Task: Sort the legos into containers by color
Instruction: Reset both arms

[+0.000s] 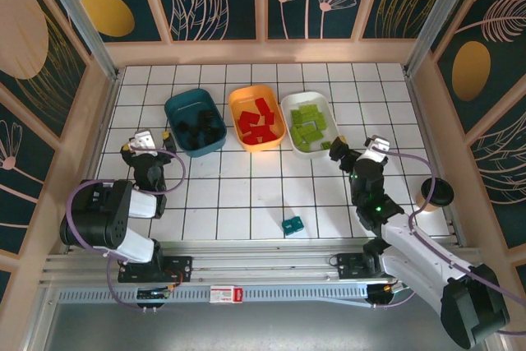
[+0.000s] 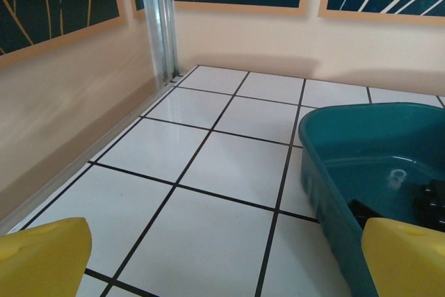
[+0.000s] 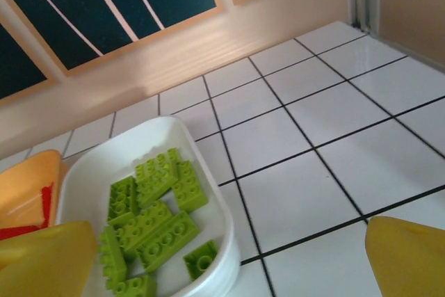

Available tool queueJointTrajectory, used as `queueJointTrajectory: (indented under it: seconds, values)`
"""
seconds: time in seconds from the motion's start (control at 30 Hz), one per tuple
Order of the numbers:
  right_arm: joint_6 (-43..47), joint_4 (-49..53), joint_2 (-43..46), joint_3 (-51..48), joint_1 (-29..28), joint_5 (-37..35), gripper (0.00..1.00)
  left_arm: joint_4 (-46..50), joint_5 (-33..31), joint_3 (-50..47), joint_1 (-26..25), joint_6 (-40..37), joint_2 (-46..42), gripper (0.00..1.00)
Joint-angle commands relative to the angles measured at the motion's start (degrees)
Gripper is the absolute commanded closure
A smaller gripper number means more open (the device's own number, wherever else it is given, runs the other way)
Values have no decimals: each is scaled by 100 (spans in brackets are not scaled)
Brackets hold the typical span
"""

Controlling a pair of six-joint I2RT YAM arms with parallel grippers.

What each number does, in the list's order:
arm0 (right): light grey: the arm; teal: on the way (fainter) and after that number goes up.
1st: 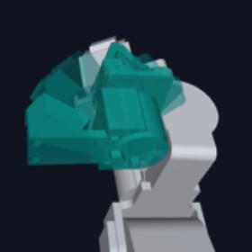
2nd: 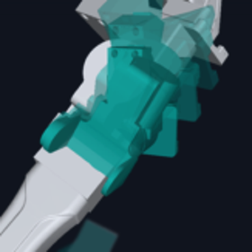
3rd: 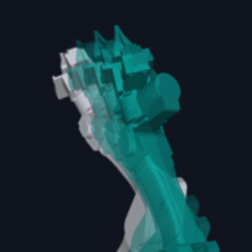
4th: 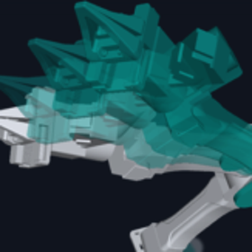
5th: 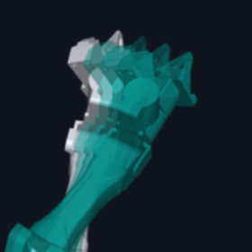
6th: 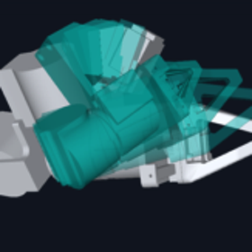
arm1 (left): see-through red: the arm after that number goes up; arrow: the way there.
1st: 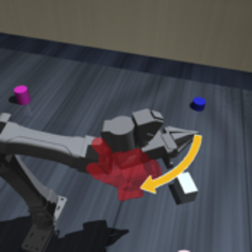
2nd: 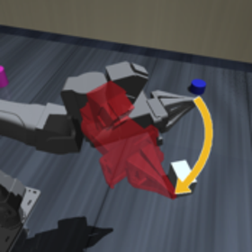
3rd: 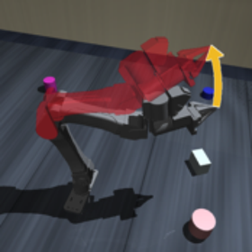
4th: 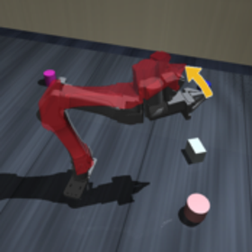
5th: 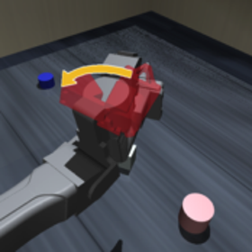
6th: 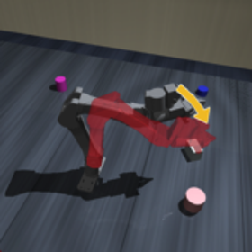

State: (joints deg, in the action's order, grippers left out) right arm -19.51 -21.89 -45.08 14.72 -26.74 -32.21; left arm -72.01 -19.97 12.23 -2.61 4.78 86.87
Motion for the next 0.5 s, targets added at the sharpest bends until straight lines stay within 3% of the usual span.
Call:
queueJointTrajectory:
  seconds: [0.0,0.17,0.4,0.47]
  values:
    - [692,-735,-103,-125,183,-762,1,-297,73,15,35,175,9,1]
    - [1523,-1889,-661,-411,819,-265,1,-301,80,17,33,172,10,1]
    - [1749,-3473,-1297,-902,1550,662,1,-294,80,17,33,171,5,1]
    - [1897,-4428,-1819,-1054,1776,1097,1,-288,78,13,33,172,12,1]
